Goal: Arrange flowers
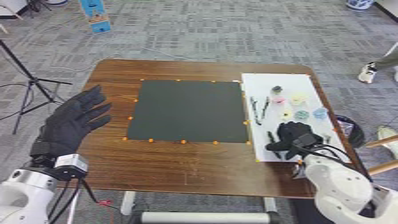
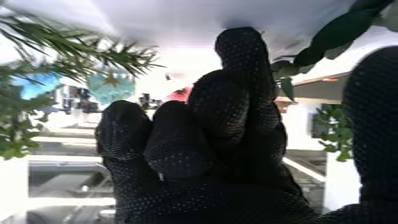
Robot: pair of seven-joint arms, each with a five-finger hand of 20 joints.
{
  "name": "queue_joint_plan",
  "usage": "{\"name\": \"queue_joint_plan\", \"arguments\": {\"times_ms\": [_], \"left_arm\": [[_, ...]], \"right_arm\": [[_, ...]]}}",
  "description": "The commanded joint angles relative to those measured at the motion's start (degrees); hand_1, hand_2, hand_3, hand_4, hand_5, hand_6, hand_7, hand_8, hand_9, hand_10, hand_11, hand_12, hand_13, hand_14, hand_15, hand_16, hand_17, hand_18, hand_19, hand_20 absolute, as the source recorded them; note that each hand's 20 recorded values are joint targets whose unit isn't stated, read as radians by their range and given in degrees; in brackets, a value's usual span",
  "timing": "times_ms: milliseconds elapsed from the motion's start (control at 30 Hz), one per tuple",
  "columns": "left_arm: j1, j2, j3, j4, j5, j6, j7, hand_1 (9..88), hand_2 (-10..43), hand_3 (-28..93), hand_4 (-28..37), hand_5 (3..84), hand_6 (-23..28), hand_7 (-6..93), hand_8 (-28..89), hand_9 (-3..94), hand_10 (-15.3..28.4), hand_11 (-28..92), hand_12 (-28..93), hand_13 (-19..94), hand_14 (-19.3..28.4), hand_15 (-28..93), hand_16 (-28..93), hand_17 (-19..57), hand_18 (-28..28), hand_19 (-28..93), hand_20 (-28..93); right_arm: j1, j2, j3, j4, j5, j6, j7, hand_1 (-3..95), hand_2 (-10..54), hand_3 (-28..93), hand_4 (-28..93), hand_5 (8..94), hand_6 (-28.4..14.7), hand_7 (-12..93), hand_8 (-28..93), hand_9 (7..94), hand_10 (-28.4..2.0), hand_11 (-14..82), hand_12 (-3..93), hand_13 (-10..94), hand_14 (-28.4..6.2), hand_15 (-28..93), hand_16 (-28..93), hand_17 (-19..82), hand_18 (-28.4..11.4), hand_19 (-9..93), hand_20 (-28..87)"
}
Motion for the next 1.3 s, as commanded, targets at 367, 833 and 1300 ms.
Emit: {"name": "queue_joint_plan", "arguments": {"times_ms": [367, 833, 1300], "left_arm": [[0.09, -0.05, 0.25, -0.12, -0.83, -0.08, -0.07, 25.3, -7.5, 70, -28.2, 28.5, 2.5, 19.0, -10, 25.9, 10.9, 18, 16, 22, 13.9, 25, 2, -9.6, 21.6, 43, 8], [0.15, -0.05, 0.22, -0.06, -1.03, 0.19, -0.20, 25.2, -7.2, 70, -28.2, 28.6, 2.5, 19.1, -10, 26.0, 11.1, 18, 16, 22, 14.0, 25, 2, -9.6, 21.6, 44, 8], [0.84, -0.26, -0.19, -0.52, -1.03, 0.38, 0.15, 25.2, -7.0, 70, -28.2, 28.6, 2.5, 18.9, -10, 26.1, 11.1, 18, 16, 22, 14.0, 25, 2, -9.7, 21.7, 44, 8]], "right_arm": [[3.48, -1.98, -9.55, 4.62, -0.77, -4.08, 0.19, 39.8, -9.5, 72, -28, 68.0, 1.4, 63, 11, 79.2, -10.4, 63.0, 37.5, 74, -9.4, 85, 44, 42, -22.4, 93, 64], [1.87, -2.79, -9.25, 4.54, -0.11, -1.48, -1.78, 41.8, -9.5, 81, -18, 68.5, 0.2, 64, 24, 81.4, -9.5, 67.3, 41.9, 76, -9.7, 88, 48, 44, -23.3, 93, 69], [2.35, -1.42, -2.19, 0.67, -0.38, 9.96, -1.36, 38.0, -9.5, 83, -7, 70.3, -1.8, 66, 31, 84.1, -9.5, 70.1, 41.7, 80, -9.6, 90, 47, 48, -23.5, 93, 73]]}}
